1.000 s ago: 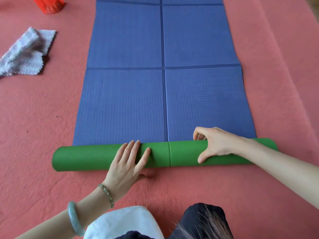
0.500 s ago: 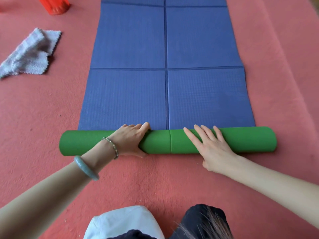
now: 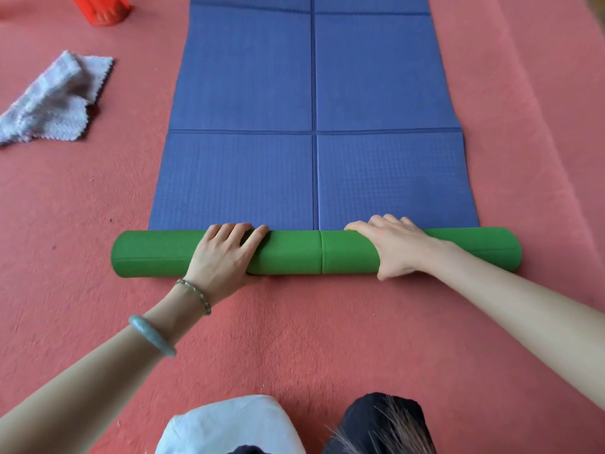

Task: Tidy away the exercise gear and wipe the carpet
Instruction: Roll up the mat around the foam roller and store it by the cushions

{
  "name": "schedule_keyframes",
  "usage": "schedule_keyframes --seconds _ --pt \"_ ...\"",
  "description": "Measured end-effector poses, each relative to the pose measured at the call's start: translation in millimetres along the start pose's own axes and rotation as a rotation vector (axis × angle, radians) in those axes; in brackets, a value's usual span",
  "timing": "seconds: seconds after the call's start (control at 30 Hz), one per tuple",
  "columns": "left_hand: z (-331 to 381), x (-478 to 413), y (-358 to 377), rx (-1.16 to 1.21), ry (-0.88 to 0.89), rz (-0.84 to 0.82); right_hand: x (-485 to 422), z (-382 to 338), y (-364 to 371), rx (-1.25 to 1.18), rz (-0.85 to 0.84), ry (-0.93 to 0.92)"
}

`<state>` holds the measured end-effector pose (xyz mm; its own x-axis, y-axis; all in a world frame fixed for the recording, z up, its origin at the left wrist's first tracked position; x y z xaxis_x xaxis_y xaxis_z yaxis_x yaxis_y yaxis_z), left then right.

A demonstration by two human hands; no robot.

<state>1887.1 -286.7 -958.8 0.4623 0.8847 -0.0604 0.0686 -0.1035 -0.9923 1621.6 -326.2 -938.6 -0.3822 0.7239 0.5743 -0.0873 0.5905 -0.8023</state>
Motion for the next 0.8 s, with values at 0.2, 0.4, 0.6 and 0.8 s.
schedule_keyframes --seconds 0.2,0.4,0.6,0.8 --pt "-25.8 -47.1 -3.5 0.175 0.009 -0.391 13.8 0.8 8.0 0.253 0.291 0.043" --pt "-31.4 -63.4 -11.9 0.185 0.031 -0.351 -1.4 10.4 3.9 0.304 0.39 0.067" --pt "-10.6 -27.9 -5.8 -0.037 0.042 -0.003 -22.1 18.4 -13.6 0.17 0.208 0.037" --pt "-18.5 -52.5 -0.4 -0.032 -0.012 -0.095 -21.2 19.8 -18.8 0.201 0.251 0.074"
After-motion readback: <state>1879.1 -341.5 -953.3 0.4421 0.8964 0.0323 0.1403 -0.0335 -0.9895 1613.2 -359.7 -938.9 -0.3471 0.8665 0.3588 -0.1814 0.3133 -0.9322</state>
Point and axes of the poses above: each hand's wrist, its own x-axis away from the middle knuckle, its own y-axis out of the palm, z = x × y, the point moved 4 cm from there along -x, towards the middle knuckle, and after that the axes turned 3 degrees about -x, right-handed, at the moved point
